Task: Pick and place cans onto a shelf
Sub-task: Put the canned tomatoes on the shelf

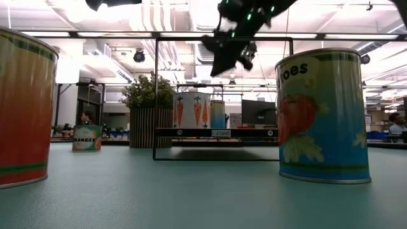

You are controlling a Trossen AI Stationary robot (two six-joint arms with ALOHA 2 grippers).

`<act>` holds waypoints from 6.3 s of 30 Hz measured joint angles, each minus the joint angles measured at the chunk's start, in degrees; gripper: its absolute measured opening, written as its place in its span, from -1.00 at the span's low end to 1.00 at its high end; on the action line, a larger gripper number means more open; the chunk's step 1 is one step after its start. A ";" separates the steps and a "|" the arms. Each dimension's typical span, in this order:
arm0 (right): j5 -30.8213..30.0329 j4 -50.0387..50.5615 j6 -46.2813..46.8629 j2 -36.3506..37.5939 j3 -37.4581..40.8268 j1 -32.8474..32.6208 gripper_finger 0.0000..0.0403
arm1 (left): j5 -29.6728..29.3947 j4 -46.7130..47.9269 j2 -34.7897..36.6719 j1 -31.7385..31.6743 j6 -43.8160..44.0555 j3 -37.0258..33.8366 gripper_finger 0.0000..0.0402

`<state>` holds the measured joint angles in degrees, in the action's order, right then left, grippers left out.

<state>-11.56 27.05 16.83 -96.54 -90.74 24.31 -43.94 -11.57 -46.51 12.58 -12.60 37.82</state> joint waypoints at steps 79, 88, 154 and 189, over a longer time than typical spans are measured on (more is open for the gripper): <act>-18.42 -12.34 19.60 12.63 35.10 -65.63 0.65 | 0.02 -5.43 -2.20 0.13 1.07 0.00 -0.07; -18.04 -12.33 19.59 8.85 35.15 -65.63 0.82 | 0.02 -5.46 -2.18 0.13 1.09 0.00 -0.07; 7.11 18.36 -30.21 11.44 -9.33 -32.76 0.44 | 0.04 -5.38 -2.16 0.13 1.14 -0.02 -0.07; 27.20 -16.84 -38.34 18.92 34.52 14.53 0.45 | 0.02 -5.07 -2.18 0.13 1.03 0.04 -0.07</act>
<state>15.64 10.21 -21.51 -77.63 -56.22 38.83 -43.92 -16.64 -48.69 12.71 -11.57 37.87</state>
